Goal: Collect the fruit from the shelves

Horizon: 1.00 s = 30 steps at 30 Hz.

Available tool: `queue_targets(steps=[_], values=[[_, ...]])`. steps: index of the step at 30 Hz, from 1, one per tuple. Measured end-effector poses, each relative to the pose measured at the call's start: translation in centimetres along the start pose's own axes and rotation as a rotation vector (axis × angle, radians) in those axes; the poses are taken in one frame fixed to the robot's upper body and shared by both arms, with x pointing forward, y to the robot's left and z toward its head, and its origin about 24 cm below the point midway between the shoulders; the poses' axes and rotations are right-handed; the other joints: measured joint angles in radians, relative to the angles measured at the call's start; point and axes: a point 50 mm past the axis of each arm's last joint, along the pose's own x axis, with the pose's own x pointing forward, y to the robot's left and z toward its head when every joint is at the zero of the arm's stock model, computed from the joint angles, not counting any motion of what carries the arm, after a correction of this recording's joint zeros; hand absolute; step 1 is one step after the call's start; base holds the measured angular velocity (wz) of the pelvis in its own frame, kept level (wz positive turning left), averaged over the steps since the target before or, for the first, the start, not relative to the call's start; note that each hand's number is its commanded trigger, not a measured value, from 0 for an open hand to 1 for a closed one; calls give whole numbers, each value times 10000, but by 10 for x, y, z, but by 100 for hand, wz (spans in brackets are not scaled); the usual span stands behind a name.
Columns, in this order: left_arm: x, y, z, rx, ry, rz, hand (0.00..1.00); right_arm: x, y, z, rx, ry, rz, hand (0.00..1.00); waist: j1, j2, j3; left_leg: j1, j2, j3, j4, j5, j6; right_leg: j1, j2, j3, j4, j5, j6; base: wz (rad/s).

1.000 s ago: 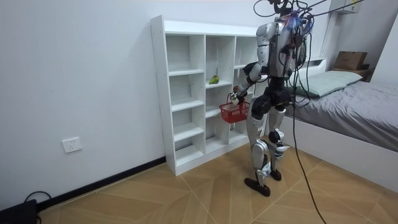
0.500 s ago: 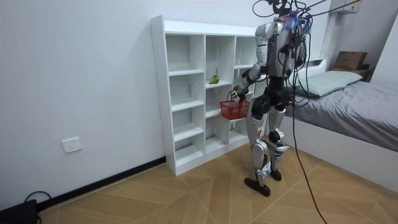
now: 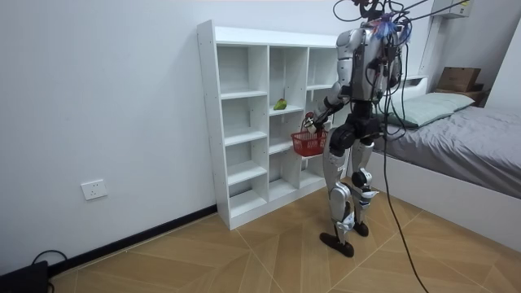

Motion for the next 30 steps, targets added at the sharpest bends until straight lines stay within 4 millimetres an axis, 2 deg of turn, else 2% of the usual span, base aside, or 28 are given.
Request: queue_targets(steps=[2,15,19,28,29,30], values=[[0,-2,-2,18,150,-70,100,0,1,-2,34,117,65,100,68,66,25,-31,2,-8,-1,0,0,-26,1,-12,2,0,0,0],[0,-2,-4,-20,407,-82,100,1,4,-2,342,18,167,100,100,21,-16,-75,-6,-50,38,1,0,-40,-25,-84,-2,-2,2,1],[1,-5,-5,83,440,-220,100,2,3,-9,645,291,3,100,106,-74,-79,-175,-11,-149,134,1,0,-56,-40,-142,-13,-5,2,5],[1,-6,-4,111,423,-359,100,3,0,-22,745,844,-224,100,119,-112,-89,-184,-15,-155,140,1,0,-62,-38,-137,-23,-13,1,0],[1,-6,-4,103,421,-361,100,3,0,-21,728,831,-224,96,113,-119,-84,-187,-15,-159,140,1,0,-63,-39,-152,-29,-14,2,0],[1,-6,-4,104,420,-363,100,3,0,-21,718,825,-226,78,104,-119,-83,-182,-15,-161,140,1,0,-61,-40,-153,-33,-14,3,0]])
